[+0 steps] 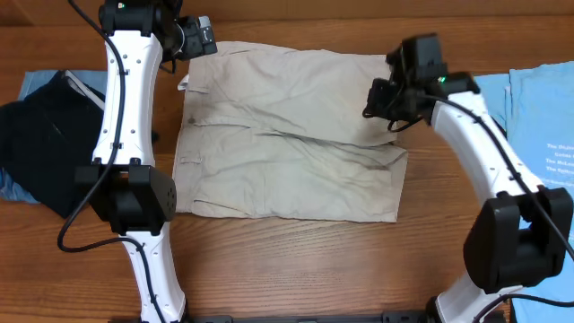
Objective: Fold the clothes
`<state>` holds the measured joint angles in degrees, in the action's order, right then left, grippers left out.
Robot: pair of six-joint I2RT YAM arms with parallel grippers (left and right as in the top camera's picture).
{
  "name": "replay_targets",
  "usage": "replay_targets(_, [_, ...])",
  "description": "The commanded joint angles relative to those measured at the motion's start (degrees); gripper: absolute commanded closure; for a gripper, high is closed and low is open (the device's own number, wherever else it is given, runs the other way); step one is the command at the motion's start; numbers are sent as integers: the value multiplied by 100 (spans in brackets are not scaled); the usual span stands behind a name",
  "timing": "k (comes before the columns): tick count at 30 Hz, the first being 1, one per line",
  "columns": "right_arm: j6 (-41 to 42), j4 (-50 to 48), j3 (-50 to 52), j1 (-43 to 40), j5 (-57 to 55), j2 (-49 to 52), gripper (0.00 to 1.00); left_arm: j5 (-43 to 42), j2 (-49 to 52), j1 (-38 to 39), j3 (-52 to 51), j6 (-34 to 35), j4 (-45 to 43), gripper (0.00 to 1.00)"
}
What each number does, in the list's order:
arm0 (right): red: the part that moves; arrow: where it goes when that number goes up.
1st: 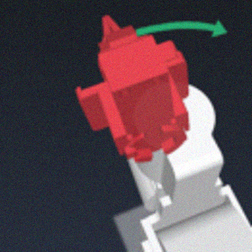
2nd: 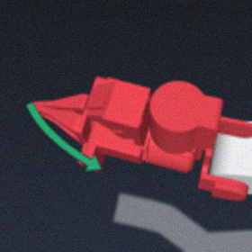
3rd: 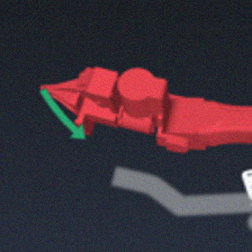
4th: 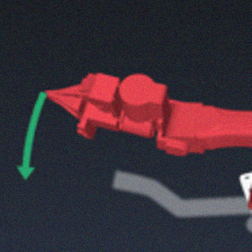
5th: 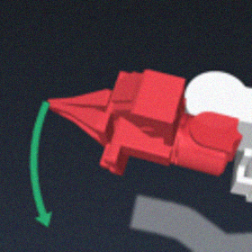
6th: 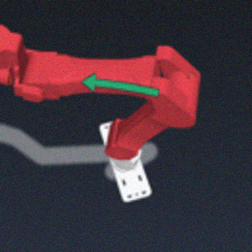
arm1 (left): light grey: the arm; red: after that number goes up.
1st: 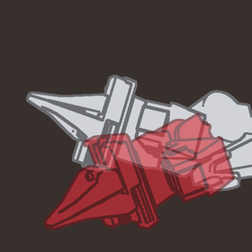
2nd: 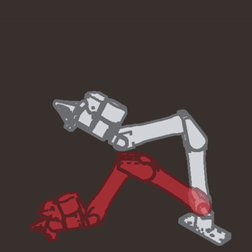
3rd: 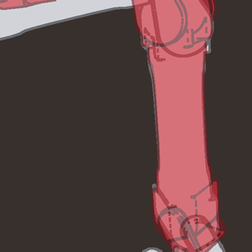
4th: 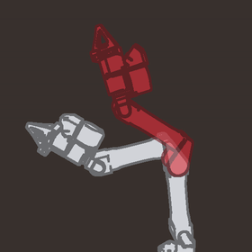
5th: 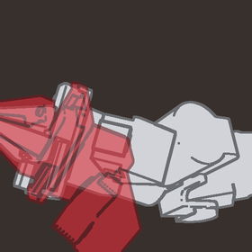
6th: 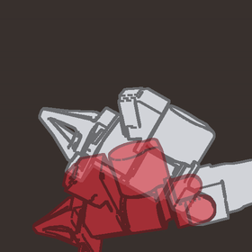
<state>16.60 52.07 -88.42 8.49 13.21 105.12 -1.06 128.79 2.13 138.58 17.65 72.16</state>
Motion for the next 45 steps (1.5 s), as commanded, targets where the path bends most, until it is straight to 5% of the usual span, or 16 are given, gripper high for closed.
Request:
replay_targets(1, [-17, 876, -632, -33, -127, -192, 96, 17, -2, -22, 55, 37, -15, 0])
replay_targets(10, [9, 1895, -634, -101, -483, -1025, 96, 13, -2, -22, 55, 37, -17, 0])
replay_targets(14, [7, 2398, -634, -275, -726, -1147, 96, -11, -2, -28, 55, -540, 802, 0])
replay_targets(22, [85, 2892, -634, -313, -719, -1158, 96, -492, -240, 168, 57, -586, 2068, 0])
replay_targets(30, [142, 3713, -603, -310, -717, -1180, 96, 155, -2039, 695, -238, -232, 2465, 0])
replay_targets(40, [658, 3187, 866, -310, -715, -1445, 96, 1047, -4225, 1005, -4026, 695, 1801, 0])
replay_targets(45, [898, 2166, 2124, -306, -717, -1445, 79, 807, -4253, 964, -5967, 986, 199, 0])
